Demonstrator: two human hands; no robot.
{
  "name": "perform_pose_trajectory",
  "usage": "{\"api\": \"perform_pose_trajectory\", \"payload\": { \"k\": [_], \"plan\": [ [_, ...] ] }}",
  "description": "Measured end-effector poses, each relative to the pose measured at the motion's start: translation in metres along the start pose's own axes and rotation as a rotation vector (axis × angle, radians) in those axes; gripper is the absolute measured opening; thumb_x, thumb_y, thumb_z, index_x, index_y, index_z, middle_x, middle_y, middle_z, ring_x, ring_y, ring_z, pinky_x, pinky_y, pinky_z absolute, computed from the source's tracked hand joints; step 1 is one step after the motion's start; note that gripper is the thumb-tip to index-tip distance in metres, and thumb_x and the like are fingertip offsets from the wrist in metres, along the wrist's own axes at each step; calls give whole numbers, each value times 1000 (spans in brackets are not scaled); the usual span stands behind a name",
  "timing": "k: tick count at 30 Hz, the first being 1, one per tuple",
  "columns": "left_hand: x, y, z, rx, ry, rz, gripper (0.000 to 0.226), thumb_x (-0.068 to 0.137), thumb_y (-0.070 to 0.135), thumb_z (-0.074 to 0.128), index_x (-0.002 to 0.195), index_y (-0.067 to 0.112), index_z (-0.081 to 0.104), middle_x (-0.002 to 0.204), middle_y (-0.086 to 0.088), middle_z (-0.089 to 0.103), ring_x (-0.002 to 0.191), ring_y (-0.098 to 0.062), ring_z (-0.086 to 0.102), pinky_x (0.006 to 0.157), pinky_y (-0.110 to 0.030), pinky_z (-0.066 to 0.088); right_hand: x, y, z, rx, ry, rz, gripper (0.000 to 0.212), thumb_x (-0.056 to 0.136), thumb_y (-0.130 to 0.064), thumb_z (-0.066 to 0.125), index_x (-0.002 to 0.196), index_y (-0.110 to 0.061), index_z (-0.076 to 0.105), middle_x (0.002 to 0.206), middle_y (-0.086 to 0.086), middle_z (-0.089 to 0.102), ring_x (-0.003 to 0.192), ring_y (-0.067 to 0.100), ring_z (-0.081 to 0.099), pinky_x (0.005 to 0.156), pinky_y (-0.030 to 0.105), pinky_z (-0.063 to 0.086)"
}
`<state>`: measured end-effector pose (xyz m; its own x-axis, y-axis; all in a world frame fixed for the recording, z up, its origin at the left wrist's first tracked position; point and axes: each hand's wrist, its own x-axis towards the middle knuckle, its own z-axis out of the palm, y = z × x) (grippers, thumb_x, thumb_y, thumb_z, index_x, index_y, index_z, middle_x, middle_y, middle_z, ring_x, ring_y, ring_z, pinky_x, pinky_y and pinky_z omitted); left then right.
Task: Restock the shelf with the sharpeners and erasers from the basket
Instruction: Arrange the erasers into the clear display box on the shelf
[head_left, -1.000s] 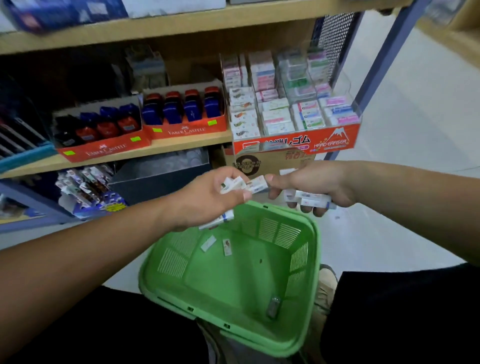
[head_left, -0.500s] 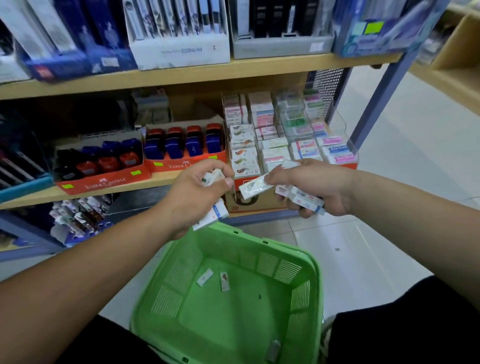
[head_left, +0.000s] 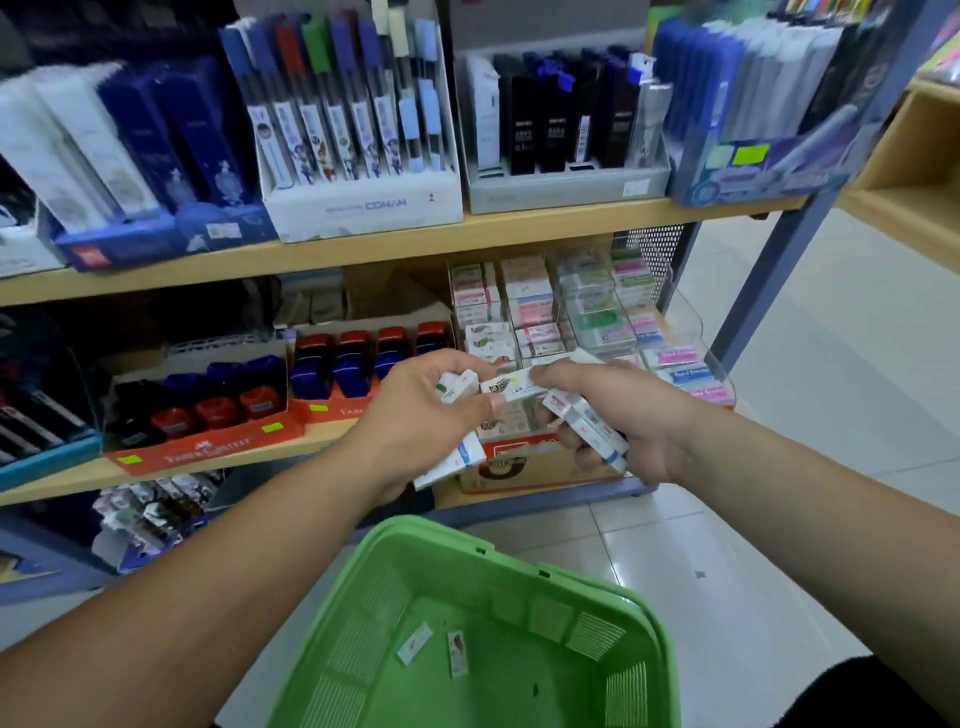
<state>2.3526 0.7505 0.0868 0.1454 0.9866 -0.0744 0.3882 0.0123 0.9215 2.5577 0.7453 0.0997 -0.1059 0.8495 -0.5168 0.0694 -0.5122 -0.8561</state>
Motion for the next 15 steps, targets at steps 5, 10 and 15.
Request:
{"api": "perform_pose_trajectory", "payload": {
  "k": [5, 10, 15],
  "plan": [
    [48, 11, -21, 136, 114, 50, 15, 90, 20, 80, 96, 31, 71, 100, 10, 71, 88, -7, 68, 62, -15, 52, 25, -7, 0, 68, 129, -66, 64, 81, -54, 83, 133, -23, 62, 104, 7, 77, 63, 17, 65, 46, 26, 49],
    [103, 1, -23, 387, 195, 91, 17, 92, 24, 76, 105, 32, 70, 107, 9, 68, 100, -14, 64, 83, -32, 57, 36, -9, -4, 200, 207, -119, 41, 90, -38, 79, 122, -17, 67, 86, 8, 74, 49, 16, 61, 44, 26, 43],
    [127, -14, -7, 423, 176, 97, 17, 93, 26, 74, 108, 34, 69, 110, 10, 66, 99, -16, 65, 82, -37, 60, 49, -1, -6, 275, 217, -87, 56, 82, -40, 84, 130, -17, 63, 103, 12, 76, 59, 20, 65, 48, 26, 47]
  ]
}}
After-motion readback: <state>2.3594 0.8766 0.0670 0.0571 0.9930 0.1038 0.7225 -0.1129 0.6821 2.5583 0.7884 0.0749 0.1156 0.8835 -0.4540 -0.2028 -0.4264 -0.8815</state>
